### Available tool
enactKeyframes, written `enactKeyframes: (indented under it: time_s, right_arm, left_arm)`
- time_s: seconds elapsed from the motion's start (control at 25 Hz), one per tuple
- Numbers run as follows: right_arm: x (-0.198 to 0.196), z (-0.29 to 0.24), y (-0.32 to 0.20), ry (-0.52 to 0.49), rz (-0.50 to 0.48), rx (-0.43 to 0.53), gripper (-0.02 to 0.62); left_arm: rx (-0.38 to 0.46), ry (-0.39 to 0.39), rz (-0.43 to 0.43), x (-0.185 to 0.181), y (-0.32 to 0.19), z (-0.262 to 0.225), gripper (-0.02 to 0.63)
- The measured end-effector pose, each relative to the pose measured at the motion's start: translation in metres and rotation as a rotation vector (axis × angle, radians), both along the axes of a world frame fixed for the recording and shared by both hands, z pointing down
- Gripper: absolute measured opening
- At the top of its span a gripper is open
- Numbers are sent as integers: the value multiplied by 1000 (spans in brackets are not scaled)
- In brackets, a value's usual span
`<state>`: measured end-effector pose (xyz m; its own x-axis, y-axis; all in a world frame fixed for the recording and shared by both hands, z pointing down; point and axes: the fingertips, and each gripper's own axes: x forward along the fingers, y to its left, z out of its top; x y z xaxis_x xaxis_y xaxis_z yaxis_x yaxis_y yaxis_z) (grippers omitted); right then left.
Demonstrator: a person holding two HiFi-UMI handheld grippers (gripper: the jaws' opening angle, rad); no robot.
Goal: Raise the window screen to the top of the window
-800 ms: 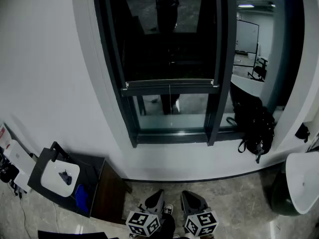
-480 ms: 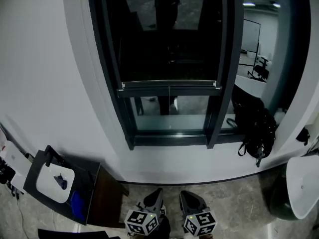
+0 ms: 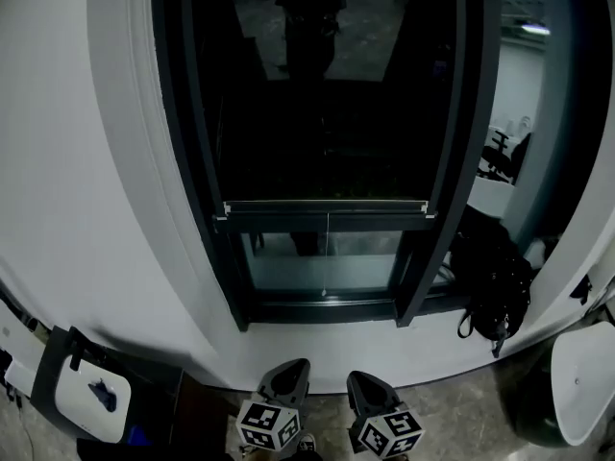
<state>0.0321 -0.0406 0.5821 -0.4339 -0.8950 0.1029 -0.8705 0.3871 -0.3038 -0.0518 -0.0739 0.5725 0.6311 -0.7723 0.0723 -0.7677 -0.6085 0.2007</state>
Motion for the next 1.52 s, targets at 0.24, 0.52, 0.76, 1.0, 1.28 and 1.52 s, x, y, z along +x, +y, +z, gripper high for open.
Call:
enactKeyframes:
  time_s: [0.24,0.52,0.76,1.0,1.28,1.52]
  right_arm:
    - [-11,0,-66,-1,27,25,9]
    - [-12,-6,-105,32,34,-8,9]
    - [14,-16,-155,118,29,23,9]
    - [43,-52,-231,306,-33,104,11]
    - [69,-88,-316,508,-86,201,22]
    - [85,-91,-372,764,-158,243,51]
  left_arm:
    - [17,18,15,-23,-72,-6,2]
    - [-9,8,11,-37,-122,1,2]
    - [50,-78,12,-40,-173,-9,2]
    - [180,-224,5,-36,-245,-44,3]
    - [305,-477,-78,-48,-343,-79,6]
    - [359,-827,20,-26,-392,-80,45]
